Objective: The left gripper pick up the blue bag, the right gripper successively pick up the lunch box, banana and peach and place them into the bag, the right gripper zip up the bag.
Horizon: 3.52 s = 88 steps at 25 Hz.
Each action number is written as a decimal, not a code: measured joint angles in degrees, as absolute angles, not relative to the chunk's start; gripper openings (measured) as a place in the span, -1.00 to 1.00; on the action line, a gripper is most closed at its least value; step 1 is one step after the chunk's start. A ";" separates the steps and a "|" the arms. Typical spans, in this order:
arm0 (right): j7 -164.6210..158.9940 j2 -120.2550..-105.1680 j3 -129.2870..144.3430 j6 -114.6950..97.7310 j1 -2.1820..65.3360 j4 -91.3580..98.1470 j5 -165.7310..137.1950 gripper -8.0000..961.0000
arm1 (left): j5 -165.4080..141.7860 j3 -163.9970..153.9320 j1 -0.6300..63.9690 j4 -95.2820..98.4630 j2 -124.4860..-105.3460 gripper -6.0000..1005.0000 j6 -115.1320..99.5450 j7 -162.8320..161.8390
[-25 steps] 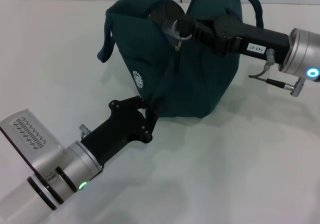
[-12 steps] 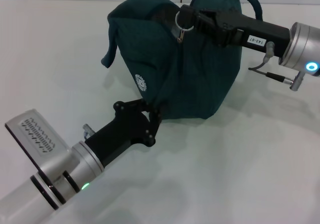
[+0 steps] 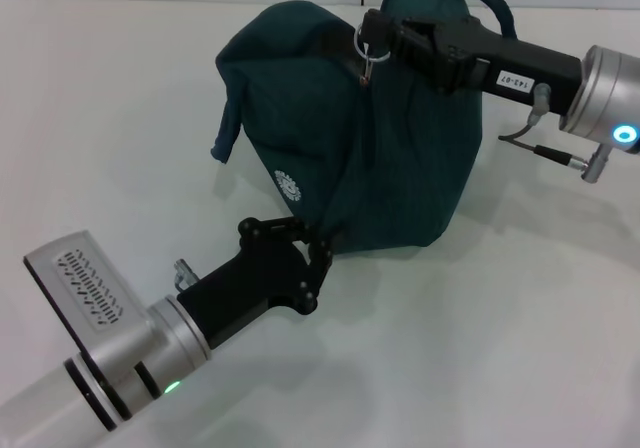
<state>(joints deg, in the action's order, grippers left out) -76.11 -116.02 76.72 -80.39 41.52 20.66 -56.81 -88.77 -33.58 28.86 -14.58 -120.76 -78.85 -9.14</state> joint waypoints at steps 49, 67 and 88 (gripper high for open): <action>-74.44 -115.50 77.26 -86.57 35.86 20.75 -56.70 -0.96 | -88.54 -35.12 28.32 -11.34 -120.56 0.12 -94.31 -30.32; -74.44 -115.66 77.43 -86.91 35.51 20.64 -56.68 -0.96 | -86.04 -33.38 31.12 -12.29 -120.76 0.07 -92.81 -28.31; -74.02 -115.45 77.37 -86.31 35.61 20.38 -56.68 -0.96 | -86.87 -33.87 32.56 -9.26 -120.26 -0.88 -96.63 -29.92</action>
